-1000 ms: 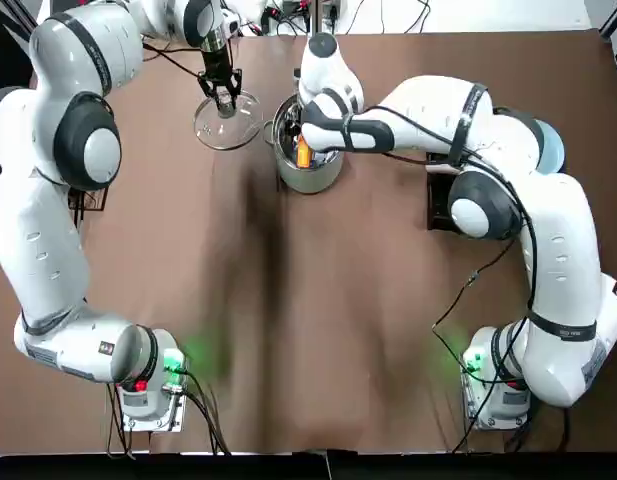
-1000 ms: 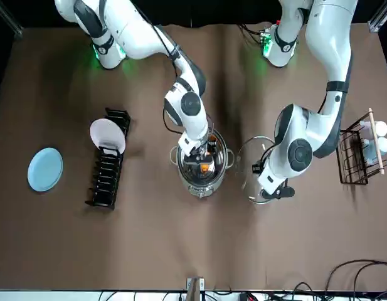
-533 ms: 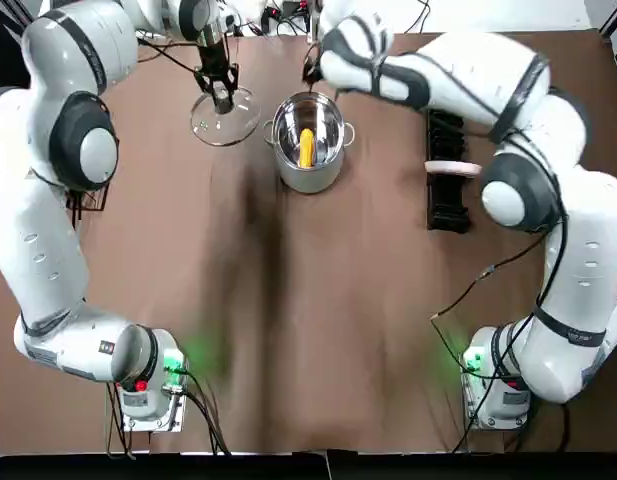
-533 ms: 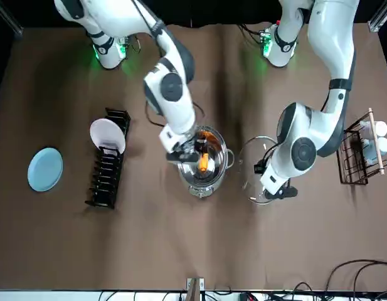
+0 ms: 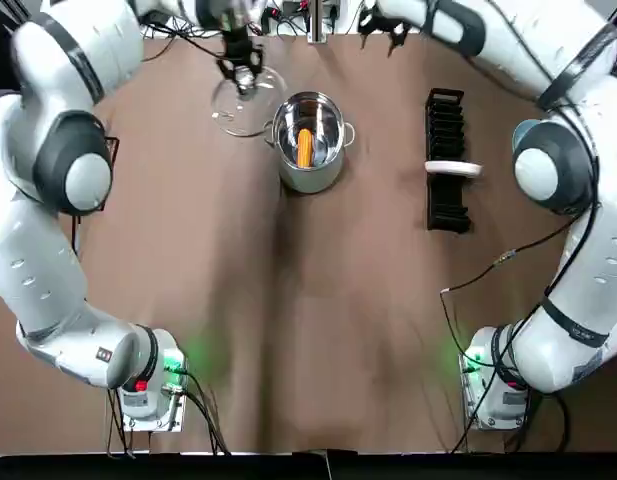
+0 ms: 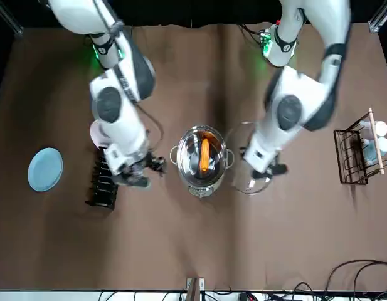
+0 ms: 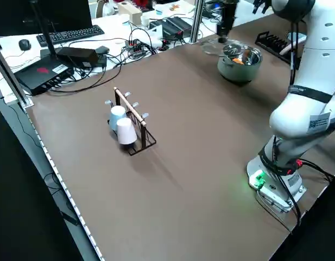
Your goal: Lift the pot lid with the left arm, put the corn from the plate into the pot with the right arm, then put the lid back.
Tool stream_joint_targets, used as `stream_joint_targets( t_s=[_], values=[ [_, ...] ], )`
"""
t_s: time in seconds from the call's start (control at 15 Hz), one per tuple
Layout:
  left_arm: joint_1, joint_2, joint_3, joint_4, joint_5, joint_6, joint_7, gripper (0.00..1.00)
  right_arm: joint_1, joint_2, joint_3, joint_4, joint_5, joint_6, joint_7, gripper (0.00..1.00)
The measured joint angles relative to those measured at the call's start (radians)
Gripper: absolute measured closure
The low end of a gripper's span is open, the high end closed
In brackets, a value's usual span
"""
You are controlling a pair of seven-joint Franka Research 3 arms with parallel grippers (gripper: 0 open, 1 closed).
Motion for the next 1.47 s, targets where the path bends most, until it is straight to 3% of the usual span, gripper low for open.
stream_joint_targets(
  t_s=[0.2,0.53,0.67,0.8,1.0,1.33,1.47],
  values=[
    [-0.124,0.014,0.000,-0.003,0.043,0.132,-0.127,0.49,-0.093,-0.059,-0.001,0.000,0.000,-0.136,-0.105,0.14],
    [-0.240,0.081,0.003,-0.005,0.182,0.301,-0.310,0.49,-0.257,-0.205,-0.003,0.000,0.000,-0.392,-0.518,0.13],
    [-0.271,0.111,0.003,-0.005,0.225,0.343,-0.354,0.49,-0.313,-0.267,-0.003,0.000,0.001,-0.467,-0.623,0.01],
    [-0.297,0.135,0.003,-0.005,0.245,0.362,-0.386,0.49,-0.340,-0.359,-0.003,-0.023,0.002,-0.515,-0.656,0.00],
    [-0.313,0.142,0.004,-0.005,0.246,0.362,-0.403,0.49,-0.353,-0.458,-0.002,-0.110,0.002,-0.515,-0.657,0.00],
    [-0.328,0.149,0.004,-0.004,0.246,0.362,-0.411,0.49,-0.367,-0.609,-0.002,-0.366,0.002,-0.377,-0.657,0.00],
    [-0.328,0.149,0.004,-0.004,0.246,0.362,-0.411,0.49,-0.382,-0.635,-0.003,-0.391,0.000,-0.391,-0.676,0.00]
  ],
)
